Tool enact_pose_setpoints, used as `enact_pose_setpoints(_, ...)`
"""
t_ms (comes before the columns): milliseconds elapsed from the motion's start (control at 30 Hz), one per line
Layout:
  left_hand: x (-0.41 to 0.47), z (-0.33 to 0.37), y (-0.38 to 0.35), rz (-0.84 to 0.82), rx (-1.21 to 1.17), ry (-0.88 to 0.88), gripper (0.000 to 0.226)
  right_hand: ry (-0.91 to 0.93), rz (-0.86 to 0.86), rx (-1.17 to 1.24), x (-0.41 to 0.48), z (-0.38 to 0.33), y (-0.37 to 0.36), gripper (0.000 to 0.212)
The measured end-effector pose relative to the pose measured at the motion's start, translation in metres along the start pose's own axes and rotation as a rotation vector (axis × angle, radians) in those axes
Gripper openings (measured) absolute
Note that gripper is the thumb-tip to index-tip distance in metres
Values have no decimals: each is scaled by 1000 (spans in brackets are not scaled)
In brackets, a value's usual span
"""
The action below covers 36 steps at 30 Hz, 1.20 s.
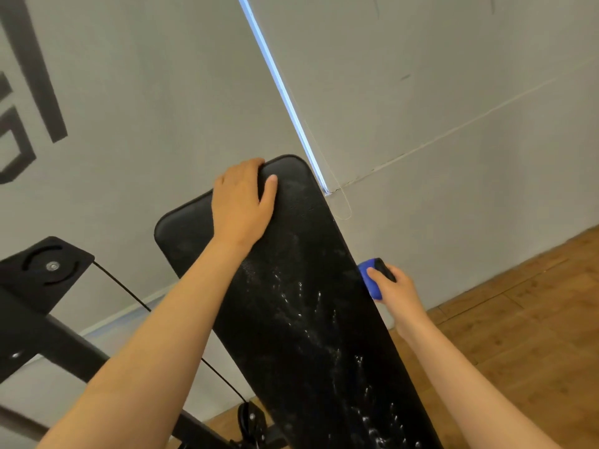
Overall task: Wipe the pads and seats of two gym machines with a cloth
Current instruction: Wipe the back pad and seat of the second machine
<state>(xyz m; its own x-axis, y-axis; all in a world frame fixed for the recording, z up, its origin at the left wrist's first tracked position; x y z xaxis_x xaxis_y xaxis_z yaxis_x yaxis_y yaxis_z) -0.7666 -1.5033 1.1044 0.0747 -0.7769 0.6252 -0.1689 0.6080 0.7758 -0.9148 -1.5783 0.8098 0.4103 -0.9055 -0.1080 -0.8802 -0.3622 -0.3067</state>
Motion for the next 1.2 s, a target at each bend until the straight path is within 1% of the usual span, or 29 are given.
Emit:
enact_pose_setpoints(67,-6,18,-6,3,6,-62,45,11,5,2,0,1,-1,17)
enact_pose_setpoints(133,-11,41,-14,17,64,-152,49,16,0,0,0,4,0,19)
enact_pose_setpoints(200,-19,67,-32,-17,102,-255,49,8,-17,4,0,13,2,22)
enact_pose_setpoints(300,-38,111,-72,-163,127,-430,46,-40,-18,-11,0,40,11,22)
enact_pose_setpoints(400,-66,143,-119,-305,180,-556,43,-81,-16,-4,-4,75,24,16)
enact_pose_setpoints(467,-84,152,-149,-367,210,-570,35,-98,10,7,-8,98,37,14)
enact_pose_setpoints(533,-100,157,-178,-470,373,-561,29,-126,21,-7,-11,123,48,17)
enact_pose_setpoints(633,-122,159,-215,-681,642,-560,42,-181,39,-19,-17,160,63,15)
enact_pose_setpoints(733,-139,164,-242,-799,770,-597,54,-228,55,-50,-21,192,78,13)
enact_pose_setpoints(833,-147,164,-258,-835,816,-636,62,-274,52,-75,-27,223,92,10)
enact_pose_setpoints(933,-146,164,-261,-802,813,-660,66,-359,69,-100,-36,254,106,14)
enact_pose_setpoints(1000,-146,164,-262,-794,801,-657,67,-377,76,-109,-38,263,110,15)
enact_pose_setpoints(1067,-148,164,-262,-792,798,-652,67,-358,59,-112,-32,259,107,14)
enact_pose_setpoints(1200,-147,167,-261,-770,785,-653,66,-220,2,-45,-8,218,83,13)
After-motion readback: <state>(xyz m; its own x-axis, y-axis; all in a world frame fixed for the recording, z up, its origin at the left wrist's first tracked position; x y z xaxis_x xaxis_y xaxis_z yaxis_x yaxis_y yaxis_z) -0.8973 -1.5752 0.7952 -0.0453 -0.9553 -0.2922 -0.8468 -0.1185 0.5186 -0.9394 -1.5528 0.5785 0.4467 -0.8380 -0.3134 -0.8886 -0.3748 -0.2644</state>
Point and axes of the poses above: each hand's wrist, its own x-axis towards the middle knuckle, its own y-axis out of the back of the hand, z = x × y, the point moved 10 cm from there along x, towards the middle knuckle, and after that the axes turned 8 degrees about -z, right-handed, at the moved point
